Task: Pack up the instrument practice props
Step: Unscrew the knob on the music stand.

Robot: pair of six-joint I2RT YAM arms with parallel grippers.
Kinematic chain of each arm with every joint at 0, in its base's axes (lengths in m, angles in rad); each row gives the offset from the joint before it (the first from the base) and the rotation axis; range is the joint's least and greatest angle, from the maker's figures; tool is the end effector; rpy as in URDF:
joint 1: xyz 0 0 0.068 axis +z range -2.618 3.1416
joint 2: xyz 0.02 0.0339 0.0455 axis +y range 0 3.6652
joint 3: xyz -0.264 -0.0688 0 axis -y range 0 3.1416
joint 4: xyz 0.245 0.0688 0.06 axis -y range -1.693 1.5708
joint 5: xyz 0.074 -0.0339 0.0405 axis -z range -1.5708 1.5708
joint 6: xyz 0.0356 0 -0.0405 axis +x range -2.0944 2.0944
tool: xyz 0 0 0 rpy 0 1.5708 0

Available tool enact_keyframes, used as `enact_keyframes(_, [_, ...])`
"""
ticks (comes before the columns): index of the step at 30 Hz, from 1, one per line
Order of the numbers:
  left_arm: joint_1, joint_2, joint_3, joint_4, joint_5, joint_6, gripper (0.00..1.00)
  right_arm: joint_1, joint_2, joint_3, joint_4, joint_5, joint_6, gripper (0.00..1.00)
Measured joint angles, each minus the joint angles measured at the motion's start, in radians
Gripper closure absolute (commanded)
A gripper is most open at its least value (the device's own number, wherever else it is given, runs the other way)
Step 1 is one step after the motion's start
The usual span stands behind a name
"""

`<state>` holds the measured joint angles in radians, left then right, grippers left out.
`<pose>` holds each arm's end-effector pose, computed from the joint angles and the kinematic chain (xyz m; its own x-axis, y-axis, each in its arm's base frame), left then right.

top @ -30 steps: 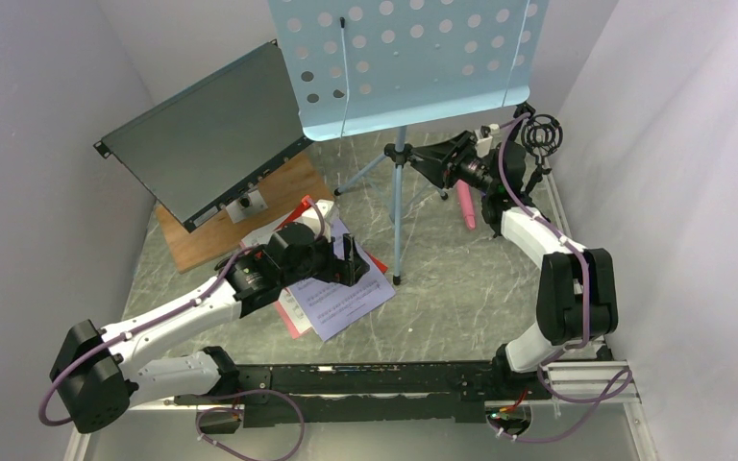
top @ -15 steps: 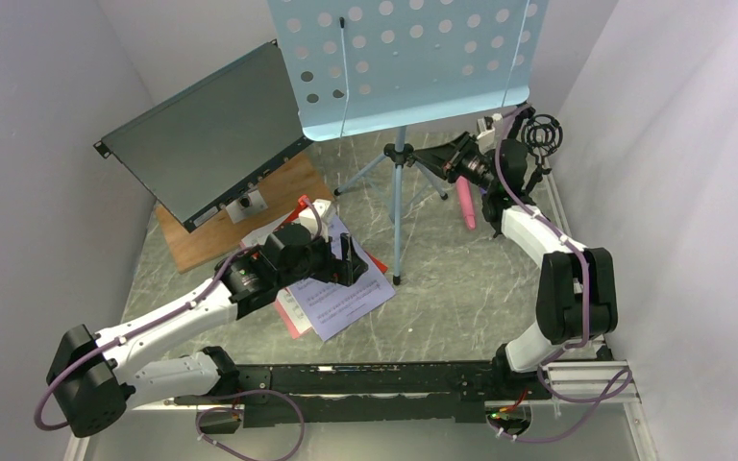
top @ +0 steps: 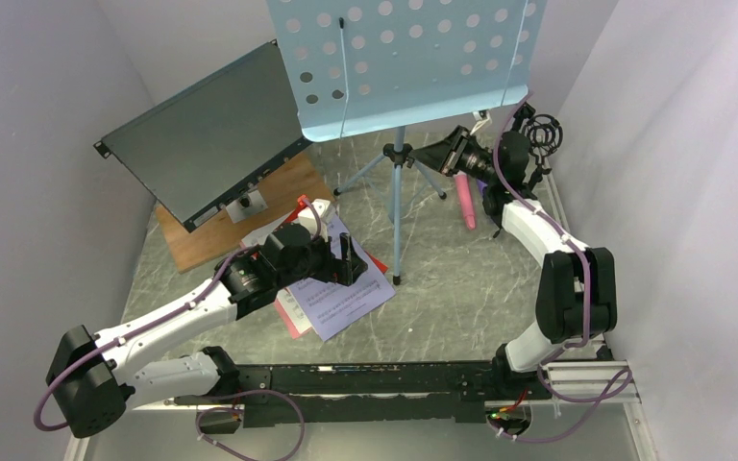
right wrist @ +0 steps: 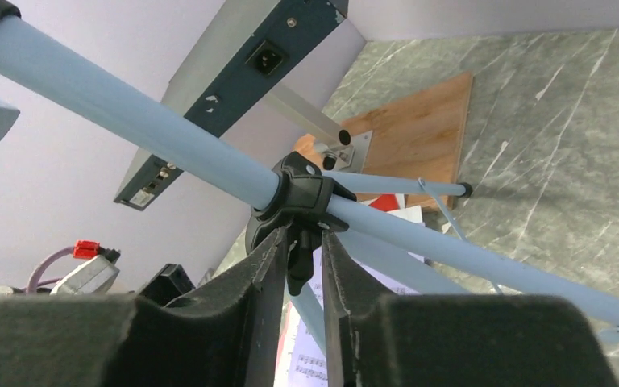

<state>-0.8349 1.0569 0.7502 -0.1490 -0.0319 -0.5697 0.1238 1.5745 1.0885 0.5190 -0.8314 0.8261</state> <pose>0.1621 -0.1774 0.2784 -0.6380 -0.0986 -0.7637 0.4483 0.7588 -0.4725 0.3575 0.0710 0.3193 -0.5778 0.4274 -0.6953 -0.5771 0.3884 0.7184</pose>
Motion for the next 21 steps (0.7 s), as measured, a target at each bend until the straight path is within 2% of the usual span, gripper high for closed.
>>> enact_keyframes(4, [0.000, 0.000, 0.000, -0.001, 0.000, 0.000, 0.00, 0.000, 0.001, -0.050, 0.072, -0.020, 0.034, 0.63])
enact_keyframes(8, [0.000, 0.000, 0.000, -0.003, 0.000, 0.000, 0.01, 0.000, 0.001, -0.104, 0.126, -0.042, 0.042, 0.62])
enact_keyframes(14, [0.000, 0.000, 0.000, -0.006, 0.000, 0.000, 0.01, 0.000, 0.003, -0.121, 0.203, -0.053, 0.055, 0.65])
enact_keyframes(21, [0.000, 0.000, 0.000, -0.007, 0.000, 0.000, 0.01, 0.000, 0.021, -0.135, 0.331, -0.040, 0.087, 0.73])
